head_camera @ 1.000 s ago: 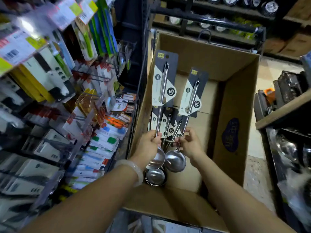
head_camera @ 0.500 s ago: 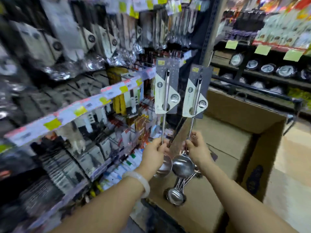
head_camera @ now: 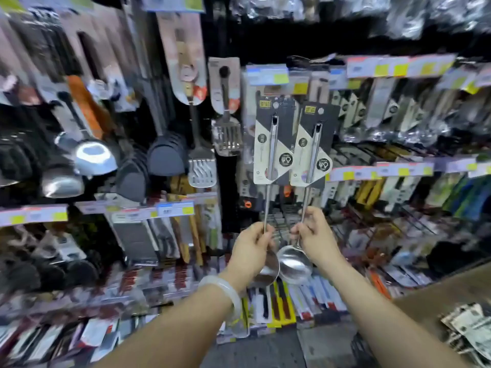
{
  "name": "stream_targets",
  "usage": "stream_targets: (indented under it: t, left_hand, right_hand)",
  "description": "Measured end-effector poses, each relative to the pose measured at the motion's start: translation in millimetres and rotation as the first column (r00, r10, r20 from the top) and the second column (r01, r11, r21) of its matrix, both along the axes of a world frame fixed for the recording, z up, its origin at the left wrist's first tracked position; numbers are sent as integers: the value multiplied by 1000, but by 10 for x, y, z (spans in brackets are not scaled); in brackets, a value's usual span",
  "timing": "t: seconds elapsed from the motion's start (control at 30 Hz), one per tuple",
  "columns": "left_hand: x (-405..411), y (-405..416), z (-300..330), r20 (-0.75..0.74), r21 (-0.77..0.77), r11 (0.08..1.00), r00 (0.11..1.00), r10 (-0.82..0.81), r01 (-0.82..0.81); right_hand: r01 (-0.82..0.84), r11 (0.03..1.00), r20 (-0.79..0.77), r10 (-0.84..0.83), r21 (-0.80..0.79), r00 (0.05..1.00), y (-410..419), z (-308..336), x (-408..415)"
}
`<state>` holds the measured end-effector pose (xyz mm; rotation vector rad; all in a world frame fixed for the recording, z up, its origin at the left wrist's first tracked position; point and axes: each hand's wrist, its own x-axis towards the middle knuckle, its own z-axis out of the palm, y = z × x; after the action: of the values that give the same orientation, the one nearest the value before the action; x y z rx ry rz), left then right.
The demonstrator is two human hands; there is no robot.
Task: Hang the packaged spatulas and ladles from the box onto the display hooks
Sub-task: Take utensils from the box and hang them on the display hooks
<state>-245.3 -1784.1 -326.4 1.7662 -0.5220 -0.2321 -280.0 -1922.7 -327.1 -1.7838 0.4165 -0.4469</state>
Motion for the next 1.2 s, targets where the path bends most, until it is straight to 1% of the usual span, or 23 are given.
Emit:
stream_targets:
  t: [0.13,0.27,0.43,0.5,0.63,0.73,0.93,1.03,1.2]
  left_hand:
    - [110,1257,148,25,-19,975,975,223,-222]
    - [113,2609,274,56,-28,915,913,404,-403]
    - [-36,4367,322,135,13,829,822,553,-559]
    - [-105,5016,338,165,31,779,772,614,-626]
    - [-278,6142,382,177,52,690,686,705,-722]
    - [-402,6817,380,136,30,630,628,767,-776]
    - [-383,7919,248,69,-8,510,509,858,-860]
    - [-273,8380,230,47,-15,474,473,880,-881]
    - [123,9195,277,59,-23,421,419,906,-907]
  right_hand:
    - [-232,972,3,232,-38,973,1219,185,422]
    - [-378,925,27,379,-44,925,2582,358,666]
    - [-526,850,8,526,-31,850,4375,344,726]
    - [-580,811,1,582,-70,813,5044,326,742]
    - [-686,723,-10,688,-81,726,6233,381,681]
    - [-755,649,-29,756,-97,653,6948,414,666]
    - [-843,535,-60,841,-48,538,8142,449,823]
    - [-873,488,-67,871,-6,488,8671,418,991]
    - [-902,431,-43,901,-26,432,9626,465,1498]
